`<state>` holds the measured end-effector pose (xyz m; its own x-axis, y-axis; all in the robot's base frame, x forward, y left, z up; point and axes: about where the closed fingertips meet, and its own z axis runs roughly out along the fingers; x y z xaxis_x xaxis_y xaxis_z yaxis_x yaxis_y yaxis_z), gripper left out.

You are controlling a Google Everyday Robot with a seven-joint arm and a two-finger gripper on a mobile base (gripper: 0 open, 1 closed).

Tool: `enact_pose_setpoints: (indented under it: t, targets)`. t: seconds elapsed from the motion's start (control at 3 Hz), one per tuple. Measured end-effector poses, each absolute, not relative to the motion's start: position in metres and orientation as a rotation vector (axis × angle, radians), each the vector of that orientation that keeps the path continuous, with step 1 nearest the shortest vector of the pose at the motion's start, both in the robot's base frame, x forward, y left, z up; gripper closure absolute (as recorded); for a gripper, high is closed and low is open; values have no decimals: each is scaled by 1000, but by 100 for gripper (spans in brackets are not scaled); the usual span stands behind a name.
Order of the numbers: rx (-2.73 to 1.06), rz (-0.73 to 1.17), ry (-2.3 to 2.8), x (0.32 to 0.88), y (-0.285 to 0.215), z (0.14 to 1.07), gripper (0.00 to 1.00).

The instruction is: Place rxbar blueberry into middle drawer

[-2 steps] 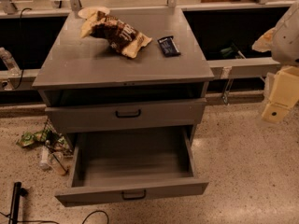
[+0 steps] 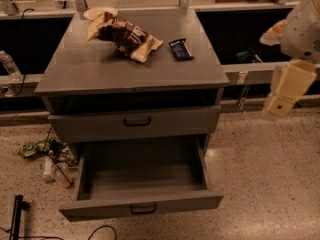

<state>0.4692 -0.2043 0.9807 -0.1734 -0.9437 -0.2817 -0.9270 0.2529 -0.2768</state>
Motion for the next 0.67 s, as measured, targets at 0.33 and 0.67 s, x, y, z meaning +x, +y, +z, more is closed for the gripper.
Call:
enact_pose_setpoints:
  t: [0.33,0.67]
  targets:
    - [-1637,48,2002,519,-181,976,0]
    - [-1555,88,1922,549,-166,962,0]
